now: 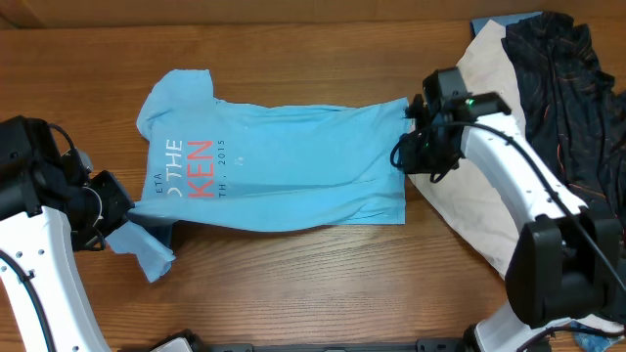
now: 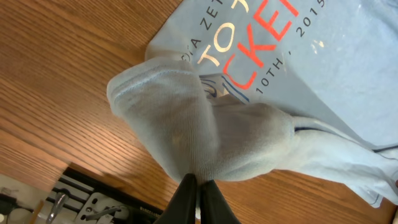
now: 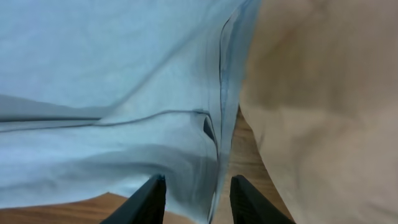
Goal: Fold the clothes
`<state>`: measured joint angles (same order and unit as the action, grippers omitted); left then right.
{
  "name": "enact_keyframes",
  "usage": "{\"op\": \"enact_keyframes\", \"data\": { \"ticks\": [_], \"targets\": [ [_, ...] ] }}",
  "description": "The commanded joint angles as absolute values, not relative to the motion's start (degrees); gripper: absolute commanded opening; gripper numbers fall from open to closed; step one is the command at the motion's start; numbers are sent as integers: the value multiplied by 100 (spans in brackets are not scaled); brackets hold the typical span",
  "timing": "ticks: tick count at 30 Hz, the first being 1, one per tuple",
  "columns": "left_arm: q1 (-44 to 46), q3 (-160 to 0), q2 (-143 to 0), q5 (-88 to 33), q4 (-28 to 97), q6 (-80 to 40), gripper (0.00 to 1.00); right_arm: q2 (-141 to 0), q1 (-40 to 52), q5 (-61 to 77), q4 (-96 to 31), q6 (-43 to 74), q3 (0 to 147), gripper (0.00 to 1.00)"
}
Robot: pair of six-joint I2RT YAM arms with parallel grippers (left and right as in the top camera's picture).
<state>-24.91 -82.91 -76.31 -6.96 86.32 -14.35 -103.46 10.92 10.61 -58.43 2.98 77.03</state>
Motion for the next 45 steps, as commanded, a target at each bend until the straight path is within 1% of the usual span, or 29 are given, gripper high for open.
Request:
{"op": "enact_keyframes", "data": {
  "ticks": [1, 5, 6, 11, 19, 22, 25, 29, 31, 32, 33, 34, 36, 39, 41, 45],
  "targets": [
    [-2543, -8272, -7655, -753, 8626, -1282, 5, -10370, 1090, 1253, -5457, 296, 7266, 38],
    [-2543, -8272, -7655, -753, 8626, -1282, 5, -10379, 1092, 1258, -5140, 296, 6987, 37],
    [-2543, -8272, -7655, -753, 8624, -1284, 5, -10379, 1092, 1256, -5037, 296, 6921, 35],
    [-2543, -8272, -7655, -753, 8621, -1284, 5, -10449, 1092, 1282, -4676, 298, 6766, 33],
    [-2543, -8272, -7655, -753, 8613, -1284, 6, -10753, 1092, 1380, -4482, 298, 6759, 33],
    [-2543, -8272, -7655, -753, 8613, -1284, 6, -10851, 1092, 1380, -4390, 298, 6759, 37],
    [-2543, -8272, -7655, -753, 8615, -1282, 6, -10956, 1092, 1387, -4346, 298, 6759, 37],
    [-2543, -8272, -7655, -753, 8611, -1284, 6, -11146, 1096, 1671, -4355, 298, 6759, 33],
    [-2543, -8272, -7655, -753, 8611, -1284, 6, -11196, 1116, 1682, -4351, 298, 6759, 29],
    [-2543, -8272, -7655, -753, 8611, -1282, 6, -11201, 1120, 1667, -4351, 298, 6759, 25],
    [-2543, -8272, -7655, -753, 8611, -1282, 6, -11201, 1122, 1662, -4324, 301, 6759, 16],
    [-2543, -8272, -7655, -753, 8611, -1282, 6, -11201, 1122, 1658, -4292, 349, 6761, 13],
    [-2543, -8272, -7655, -753, 8611, -1282, 6, -11196, 1116, 1623, -4292, 475, 6764, 13],
    [-2543, -8272, -7655, -753, 8611, -1282, 6, -11177, 1116, 1455, -4523, 561, 6879, 8],
    [-2543, -8272, -7655, -753, 8611, -1284, 6, -11098, 1118, 1041, -4947, 779, 7164, 4],
    [-2543, -8272, -7655, -753, 8602, -1282, 6, -10816, 1118, 832, -5485, 775, 7671, 4]
  ]
}}
